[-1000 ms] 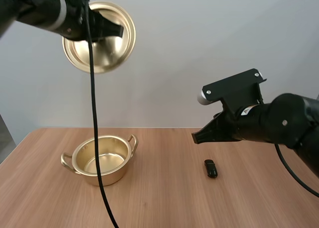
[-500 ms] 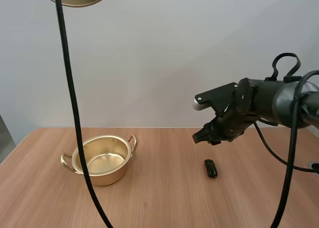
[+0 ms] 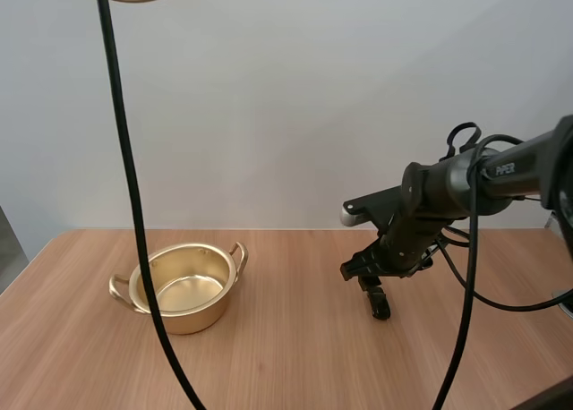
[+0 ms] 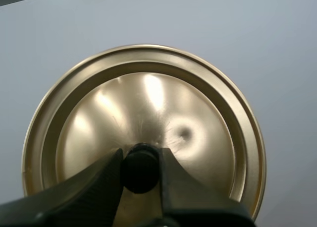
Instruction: Open the pot, put the car inside, and close it
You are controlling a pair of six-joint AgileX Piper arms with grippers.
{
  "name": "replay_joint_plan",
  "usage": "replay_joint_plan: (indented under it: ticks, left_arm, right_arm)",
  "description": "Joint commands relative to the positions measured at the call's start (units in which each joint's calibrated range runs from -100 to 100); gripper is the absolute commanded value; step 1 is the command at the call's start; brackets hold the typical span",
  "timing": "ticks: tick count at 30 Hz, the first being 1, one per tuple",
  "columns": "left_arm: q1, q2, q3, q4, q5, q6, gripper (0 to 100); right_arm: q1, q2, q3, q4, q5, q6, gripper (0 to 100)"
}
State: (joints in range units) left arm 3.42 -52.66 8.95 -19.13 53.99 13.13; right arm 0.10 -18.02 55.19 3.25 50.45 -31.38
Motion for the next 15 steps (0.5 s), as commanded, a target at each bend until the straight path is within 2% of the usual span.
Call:
replay_joint_plan:
  ticks: [1,6,15]
  left_arm:
    - [0.03,0.07,-0.08,0.06,-0.45,0.0,0]
    - [0.03,0.07,-0.08,0.06,-0.8,0.0,0]
    - [0.03,0.07,-0.08,0.06,-1.0,0.0,0]
  right_arm:
    - [-0.02,2.86,-0.04,-0.15,-0.33,0.09,95]
    - [-0.02,6.29,-0.16,-1.04,-2.0,0.09,95]
    - [-0.02,9.83,-0.63,-1.46,-2.25,-0.01,85]
